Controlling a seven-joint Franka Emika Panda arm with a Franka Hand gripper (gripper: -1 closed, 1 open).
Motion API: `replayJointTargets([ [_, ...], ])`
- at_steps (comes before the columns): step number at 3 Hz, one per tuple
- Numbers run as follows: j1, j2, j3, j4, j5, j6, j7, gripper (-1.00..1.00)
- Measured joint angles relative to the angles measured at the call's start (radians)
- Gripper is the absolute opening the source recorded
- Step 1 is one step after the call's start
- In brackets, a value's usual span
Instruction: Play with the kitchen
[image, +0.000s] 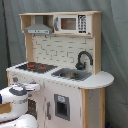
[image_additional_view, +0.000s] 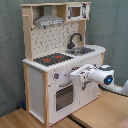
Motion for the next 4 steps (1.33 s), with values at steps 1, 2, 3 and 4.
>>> replayJointTargets([
  [1,0.000,0.000,0.000,0.000,0.000,0.000,-0.101,-1.00],
  [2,0.000,-0.001,0.000,0.000,0.000,0.000,-0.215,-1.00],
  [3,0.000,-0.001,0.000,0.000,0.000,0.000,-0.330,-1.00],
  [4,0.000,-0.001,0.000,0.000,0.000,0.001,-0.438,-1.00],
])
